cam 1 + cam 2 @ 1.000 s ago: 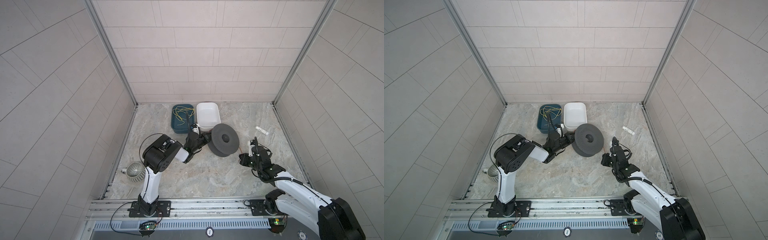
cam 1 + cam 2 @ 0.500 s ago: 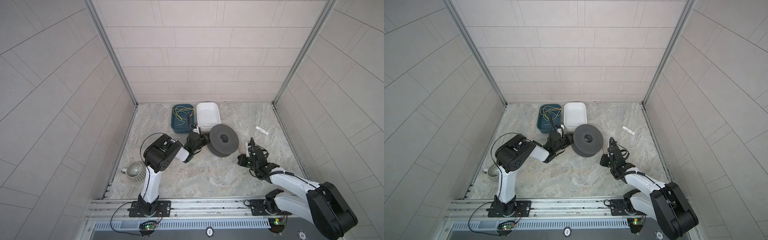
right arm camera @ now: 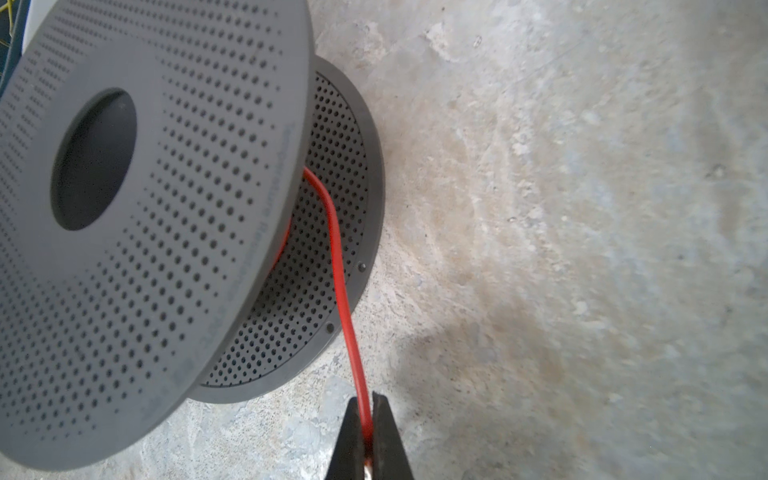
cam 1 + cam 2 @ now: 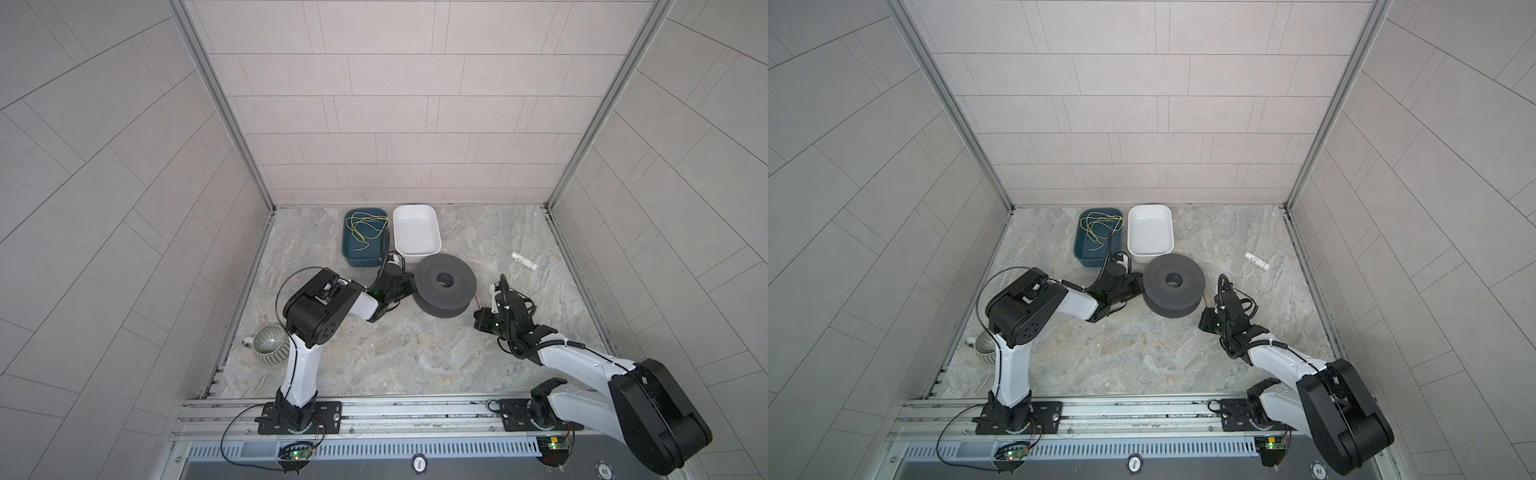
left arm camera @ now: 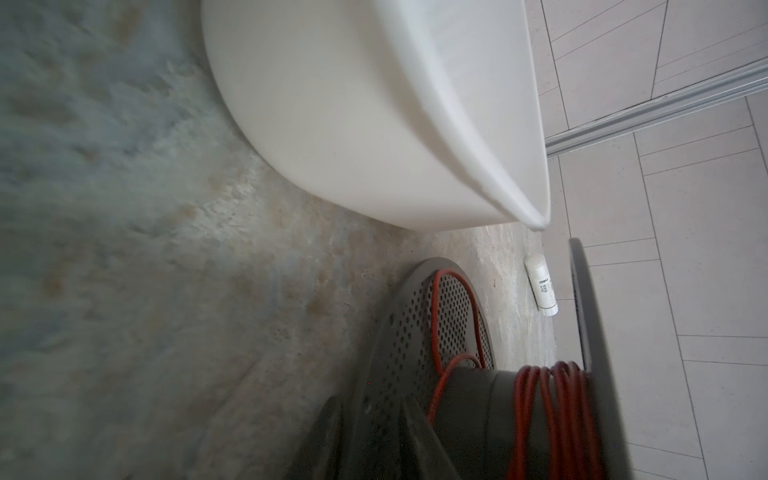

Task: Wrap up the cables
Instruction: 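Lower the grey spool to the table with the left while the right holds the cable, then open both grippers and release the spool and the red cable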

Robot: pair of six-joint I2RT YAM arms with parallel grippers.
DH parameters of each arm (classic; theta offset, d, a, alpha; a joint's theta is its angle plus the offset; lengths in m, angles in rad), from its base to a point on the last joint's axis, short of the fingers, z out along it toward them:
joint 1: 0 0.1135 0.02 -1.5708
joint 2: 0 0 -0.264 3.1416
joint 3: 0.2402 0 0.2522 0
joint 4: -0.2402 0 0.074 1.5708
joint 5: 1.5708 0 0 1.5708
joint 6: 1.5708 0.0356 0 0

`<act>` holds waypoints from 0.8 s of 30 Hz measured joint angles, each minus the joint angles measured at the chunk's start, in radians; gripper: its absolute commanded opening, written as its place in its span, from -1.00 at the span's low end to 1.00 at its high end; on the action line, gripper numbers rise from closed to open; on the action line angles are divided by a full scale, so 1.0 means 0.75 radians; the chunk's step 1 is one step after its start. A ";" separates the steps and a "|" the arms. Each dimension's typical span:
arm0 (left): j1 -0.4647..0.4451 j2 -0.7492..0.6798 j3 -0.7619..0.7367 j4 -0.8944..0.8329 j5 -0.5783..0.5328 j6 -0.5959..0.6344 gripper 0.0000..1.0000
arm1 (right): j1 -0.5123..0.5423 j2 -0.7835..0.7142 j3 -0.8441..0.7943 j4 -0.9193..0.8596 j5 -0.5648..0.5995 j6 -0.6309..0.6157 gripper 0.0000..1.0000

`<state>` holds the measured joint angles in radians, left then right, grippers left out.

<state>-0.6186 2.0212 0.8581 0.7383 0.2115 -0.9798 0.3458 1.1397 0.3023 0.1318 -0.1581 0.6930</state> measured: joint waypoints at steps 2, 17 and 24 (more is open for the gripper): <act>0.008 -0.014 0.001 -0.035 0.001 0.015 -0.42 | 0.000 0.000 0.001 -0.001 -0.002 0.000 -0.92; 0.071 -0.235 -0.048 -0.255 0.032 0.131 -0.37 | 0.000 -0.024 0.001 -0.052 -0.018 -0.015 -0.63; 0.082 -0.317 -0.090 -0.321 0.033 0.167 -0.35 | 0.000 -0.024 0.001 -0.052 -0.017 -0.017 -0.60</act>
<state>-0.5568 1.7832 0.7906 0.4973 0.2363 -0.8543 0.3458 1.1217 0.3031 0.0929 -0.1707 0.6804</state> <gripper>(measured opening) 0.324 0.194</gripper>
